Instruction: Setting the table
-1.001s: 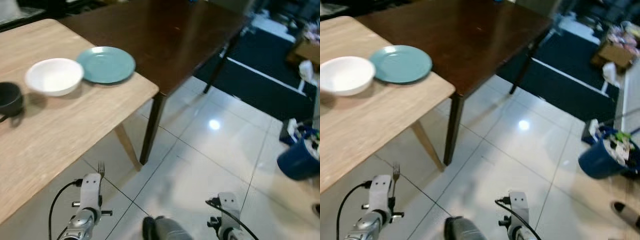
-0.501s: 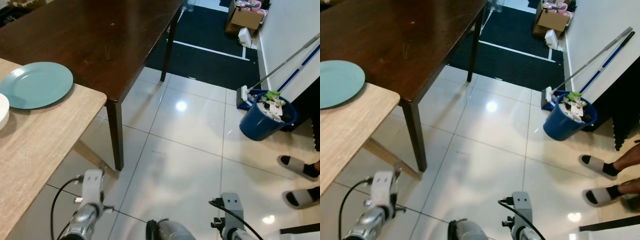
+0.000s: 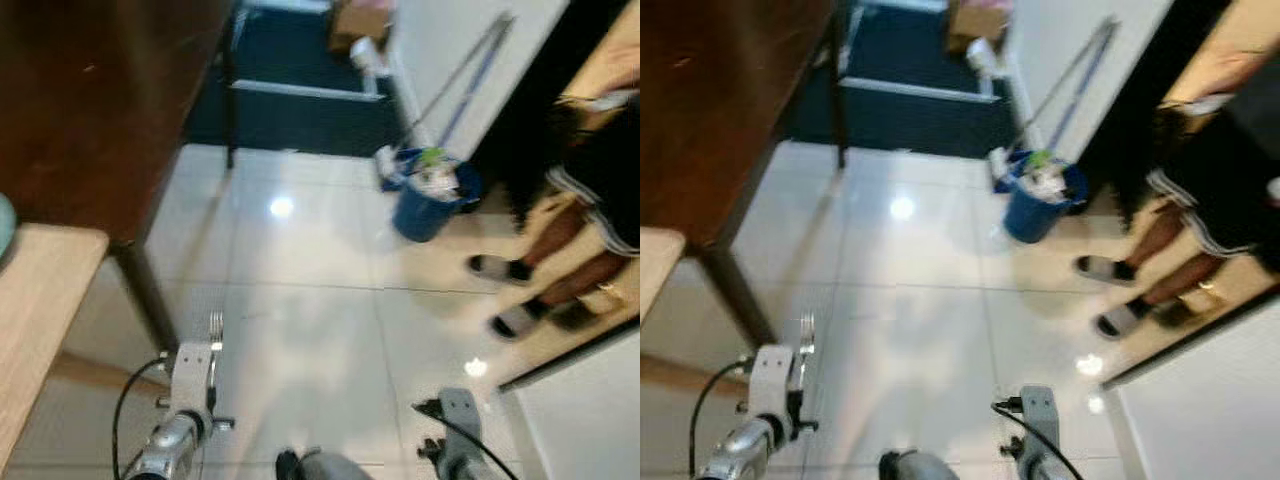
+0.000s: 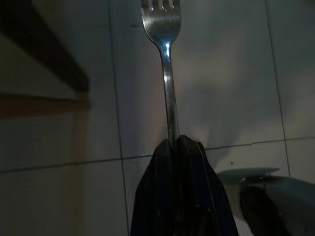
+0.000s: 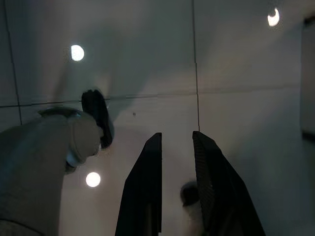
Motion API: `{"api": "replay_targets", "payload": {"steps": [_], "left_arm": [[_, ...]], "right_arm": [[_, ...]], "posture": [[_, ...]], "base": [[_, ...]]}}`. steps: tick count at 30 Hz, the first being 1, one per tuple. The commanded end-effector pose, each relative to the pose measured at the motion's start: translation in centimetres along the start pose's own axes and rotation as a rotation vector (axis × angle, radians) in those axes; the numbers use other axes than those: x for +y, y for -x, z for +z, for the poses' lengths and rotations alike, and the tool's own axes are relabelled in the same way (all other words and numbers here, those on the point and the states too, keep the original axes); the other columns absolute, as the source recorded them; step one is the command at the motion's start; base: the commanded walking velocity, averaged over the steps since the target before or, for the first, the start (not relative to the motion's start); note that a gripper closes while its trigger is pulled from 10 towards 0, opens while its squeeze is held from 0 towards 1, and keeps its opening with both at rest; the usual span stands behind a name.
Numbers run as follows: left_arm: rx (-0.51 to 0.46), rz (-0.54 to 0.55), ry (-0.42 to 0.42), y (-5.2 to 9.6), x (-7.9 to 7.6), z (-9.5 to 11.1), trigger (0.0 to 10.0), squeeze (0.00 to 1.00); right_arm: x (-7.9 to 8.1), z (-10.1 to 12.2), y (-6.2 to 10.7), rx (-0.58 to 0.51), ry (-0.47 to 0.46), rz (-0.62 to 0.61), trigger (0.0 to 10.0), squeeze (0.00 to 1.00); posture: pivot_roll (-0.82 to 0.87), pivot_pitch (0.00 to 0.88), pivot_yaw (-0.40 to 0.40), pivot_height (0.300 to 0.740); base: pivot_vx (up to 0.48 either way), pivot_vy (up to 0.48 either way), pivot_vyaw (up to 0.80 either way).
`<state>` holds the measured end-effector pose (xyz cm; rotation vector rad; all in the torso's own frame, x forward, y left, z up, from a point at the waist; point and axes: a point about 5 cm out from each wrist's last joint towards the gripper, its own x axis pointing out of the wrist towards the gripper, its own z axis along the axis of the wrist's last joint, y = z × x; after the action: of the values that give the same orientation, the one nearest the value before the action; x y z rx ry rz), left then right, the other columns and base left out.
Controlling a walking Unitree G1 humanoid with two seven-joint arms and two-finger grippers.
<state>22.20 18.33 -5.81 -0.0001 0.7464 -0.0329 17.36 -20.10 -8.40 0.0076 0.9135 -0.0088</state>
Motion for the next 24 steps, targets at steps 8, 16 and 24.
{"api": "replay_targets", "payload": {"steps": [8,16,24], "left_arm": [[0.033,-0.007,0.017,0.1,0.0,-0.7,10.0,0.0],[0.046,-0.005,0.036,0.0,0.0,-0.6,10.0,0.0],[0.034,0.006,0.007,0.0,-0.1,-0.3,10.0,0.0]], "right_arm": [[-0.5,-0.5,0.2,0.019,-0.006,-0.008,10.0,0.0],[-0.3,-0.3,0.1,0.012,0.0,-0.012,10.0,0.0],[0.4,0.4,-0.1,-0.022,0.026,0.015,10.0,0.0]], "posture": [[0.07,0.076,-0.047,0.74],[0.07,0.078,-0.045,0.74],[0.07,0.082,-0.048,0.74]], "base": [[0.0,0.0,-0.8],[0.0,0.0,-0.75],[0.0,0.0,0.0]]}}
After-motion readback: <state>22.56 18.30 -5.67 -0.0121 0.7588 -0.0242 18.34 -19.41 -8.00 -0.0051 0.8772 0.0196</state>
